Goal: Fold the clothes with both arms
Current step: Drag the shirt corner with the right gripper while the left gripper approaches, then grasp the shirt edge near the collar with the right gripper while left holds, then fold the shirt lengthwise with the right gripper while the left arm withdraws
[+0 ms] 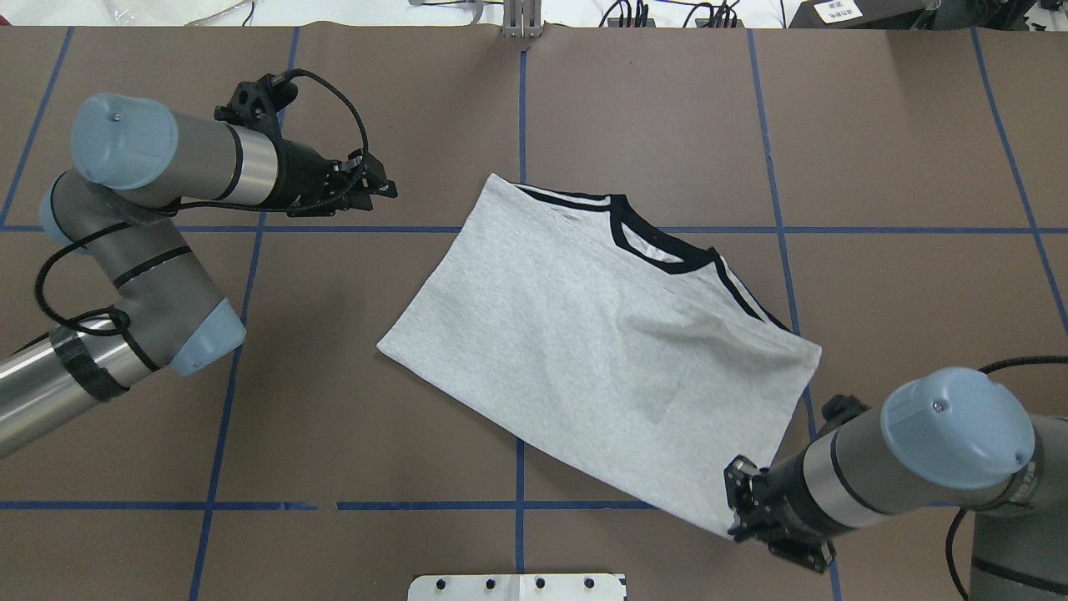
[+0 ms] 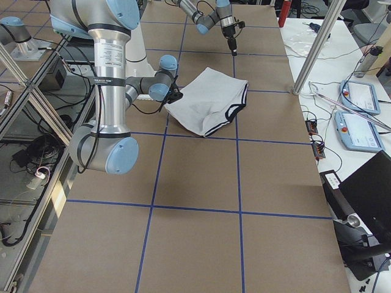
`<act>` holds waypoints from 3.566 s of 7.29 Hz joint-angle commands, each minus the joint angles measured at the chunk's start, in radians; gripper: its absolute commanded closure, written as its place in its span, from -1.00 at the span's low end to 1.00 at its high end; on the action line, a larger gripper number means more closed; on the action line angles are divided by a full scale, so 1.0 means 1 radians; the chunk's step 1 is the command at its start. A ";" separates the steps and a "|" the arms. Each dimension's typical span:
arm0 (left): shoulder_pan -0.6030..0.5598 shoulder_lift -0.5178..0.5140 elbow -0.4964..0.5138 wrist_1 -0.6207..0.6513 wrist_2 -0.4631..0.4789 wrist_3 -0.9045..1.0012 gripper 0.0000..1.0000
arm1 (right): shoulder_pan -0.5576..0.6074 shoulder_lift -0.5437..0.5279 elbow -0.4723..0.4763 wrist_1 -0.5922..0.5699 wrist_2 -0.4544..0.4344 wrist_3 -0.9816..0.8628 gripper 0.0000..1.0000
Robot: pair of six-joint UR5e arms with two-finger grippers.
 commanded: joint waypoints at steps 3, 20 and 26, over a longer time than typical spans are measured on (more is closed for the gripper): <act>0.241 0.109 -0.142 0.091 0.060 -0.290 -0.21 | -0.178 -0.008 0.047 -0.002 -0.003 0.086 -0.42; 0.335 0.097 -0.178 0.439 0.254 -0.261 1.00 | 0.175 0.117 -0.096 0.001 -0.028 -0.009 -1.00; 0.029 -0.227 0.191 0.395 0.249 0.044 1.00 | 0.210 0.136 -0.097 0.003 -0.044 -0.016 -1.00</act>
